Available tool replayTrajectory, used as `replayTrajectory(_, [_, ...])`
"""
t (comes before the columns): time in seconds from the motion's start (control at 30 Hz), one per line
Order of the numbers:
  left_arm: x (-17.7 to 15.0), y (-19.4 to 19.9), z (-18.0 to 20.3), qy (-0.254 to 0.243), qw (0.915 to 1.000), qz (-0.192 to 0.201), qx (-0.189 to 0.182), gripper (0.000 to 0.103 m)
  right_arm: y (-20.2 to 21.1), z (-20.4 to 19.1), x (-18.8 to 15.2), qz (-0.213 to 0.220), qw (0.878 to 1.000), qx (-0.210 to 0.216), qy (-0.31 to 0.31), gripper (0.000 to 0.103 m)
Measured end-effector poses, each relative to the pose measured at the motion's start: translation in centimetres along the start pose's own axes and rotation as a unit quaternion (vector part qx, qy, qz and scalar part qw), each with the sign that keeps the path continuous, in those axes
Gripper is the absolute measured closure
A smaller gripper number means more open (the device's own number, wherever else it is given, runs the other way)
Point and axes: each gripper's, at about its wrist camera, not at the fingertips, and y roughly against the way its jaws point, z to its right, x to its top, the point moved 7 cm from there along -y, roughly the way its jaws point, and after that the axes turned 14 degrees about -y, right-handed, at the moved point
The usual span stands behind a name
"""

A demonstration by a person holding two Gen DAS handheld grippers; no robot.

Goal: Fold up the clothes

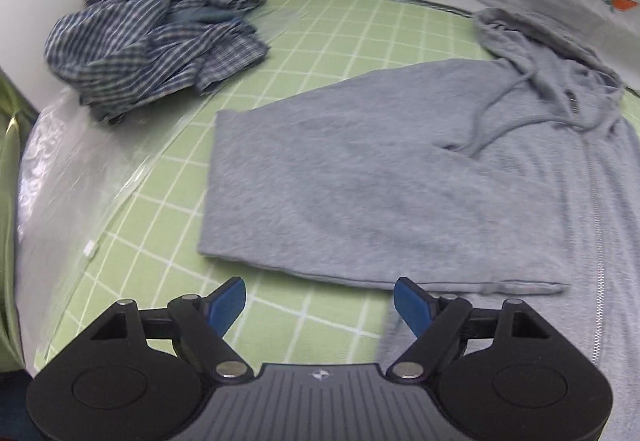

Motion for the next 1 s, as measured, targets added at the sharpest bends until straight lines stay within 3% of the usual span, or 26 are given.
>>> replayTrajectory(0.13, [-1.7, -1.9, -3.4, 0.026, 0.9993, -0.027, 0.006, 0.02, -1.4, -4.9, -0.1, -0.014, 1.0, 0.018, 0.01, 0.002])
replayTrajectory(0.23, [-2.3, -2.2, -5.2, 0.039, 0.9989, -0.026, 0.006, 0.02, -2.2, -8.7, -0.9, -0.021, 0.999, 0.024, 0.013, 0.005])
replayTrajectory(0.33, [-3.0, -2.5, -6.5, 0.041, 0.9988, -0.027, 0.0, 0.018, -2.9, -12.2, -2.5, -0.039, 0.998, 0.052, 0.014, 0.018])
replayTrajectory(0.53, [-4.4, -4.0, -8.0, 0.027, 0.9986, -0.046, -0.008, 0.018, -4.0, -18.3, -5.8, -0.06, 0.993, 0.078, 0.061, 0.035])
replayTrajectory(0.63, [-4.5, -4.3, -8.5, 0.024, 0.9984, -0.05, -0.012, 0.017, -4.9, -19.9, -7.1, -0.074, 0.991, 0.087, 0.075, 0.056])
replayTrajectory(0.77, [-3.9, -4.3, -8.8, 0.02, 0.9987, -0.046, -0.007, 0.017, -5.3, -20.3, -7.6, -0.074, 0.99, 0.085, 0.089, 0.06])
replayTrajectory(0.8, [-3.7, -4.3, -8.7, 0.021, 0.9987, -0.045, -0.008, 0.017, -5.4, -20.3, -7.5, -0.074, 0.989, 0.084, 0.093, 0.07])
replayTrajectory(0.83, [-3.5, -4.3, -8.6, 0.022, 0.9987, -0.045, -0.008, 0.017, -5.4, -20.2, -7.4, -0.075, 0.989, 0.085, 0.098, 0.087])
replayTrajectory(1.0, [-2.2, -3.8, -7.6, 0.028, 0.999, -0.035, -0.006, 0.017, -4.9, -20.0, -6.3, -0.069, 0.986, 0.101, 0.109, 0.093])
